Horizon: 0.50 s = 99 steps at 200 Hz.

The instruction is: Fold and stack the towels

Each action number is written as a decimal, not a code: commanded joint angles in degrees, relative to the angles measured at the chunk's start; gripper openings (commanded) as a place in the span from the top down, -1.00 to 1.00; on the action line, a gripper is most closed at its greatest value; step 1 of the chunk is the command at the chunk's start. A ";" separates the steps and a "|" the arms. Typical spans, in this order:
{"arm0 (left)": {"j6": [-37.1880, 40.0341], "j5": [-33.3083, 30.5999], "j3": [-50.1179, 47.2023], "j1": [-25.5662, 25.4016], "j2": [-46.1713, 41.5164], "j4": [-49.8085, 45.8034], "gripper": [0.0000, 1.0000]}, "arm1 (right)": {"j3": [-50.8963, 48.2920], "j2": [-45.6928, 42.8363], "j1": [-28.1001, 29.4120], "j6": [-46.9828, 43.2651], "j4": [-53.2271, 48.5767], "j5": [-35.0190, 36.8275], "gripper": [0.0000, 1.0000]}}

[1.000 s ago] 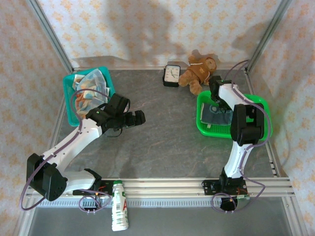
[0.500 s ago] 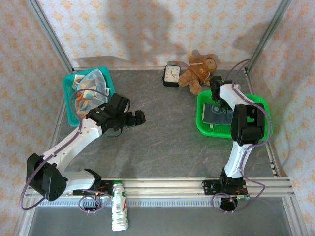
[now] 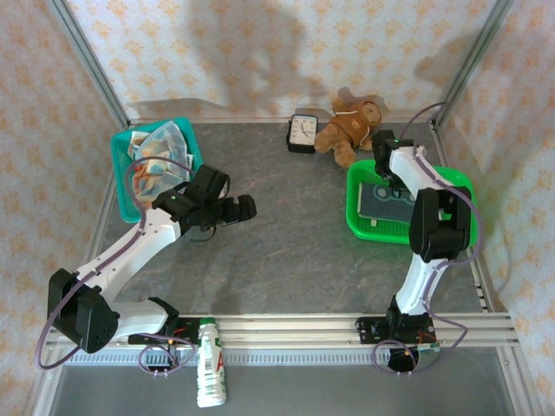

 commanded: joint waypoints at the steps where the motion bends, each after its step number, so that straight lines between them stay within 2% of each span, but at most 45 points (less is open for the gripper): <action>1: 0.63 -0.72 0.74 0.50 0.86 -0.10 -1.00 | -0.42 -5.50 0.32 0.58 1.98 -7.21 -0.15; 10: 0.71 -0.66 0.90 0.52 1.13 -0.03 -1.00 | -1.54 -6.78 1.48 0.53 3.37 -10.76 -0.27; 49: 0.98 -0.73 1.41 0.70 2.05 -0.05 -1.00 | -4.64 -8.15 6.39 2.95 7.54 -20.74 -0.27; 74: 1.16 -0.84 1.62 0.79 2.18 -0.24 -1.00 | -4.82 -5.36 7.21 5.08 7.39 -22.90 -0.19; 99: 1.85 -1.84 2.15 1.04 2.00 -1.43 -1.00 | -5.68 -4.85 8.52 5.95 8.55 -23.31 -0.20</action>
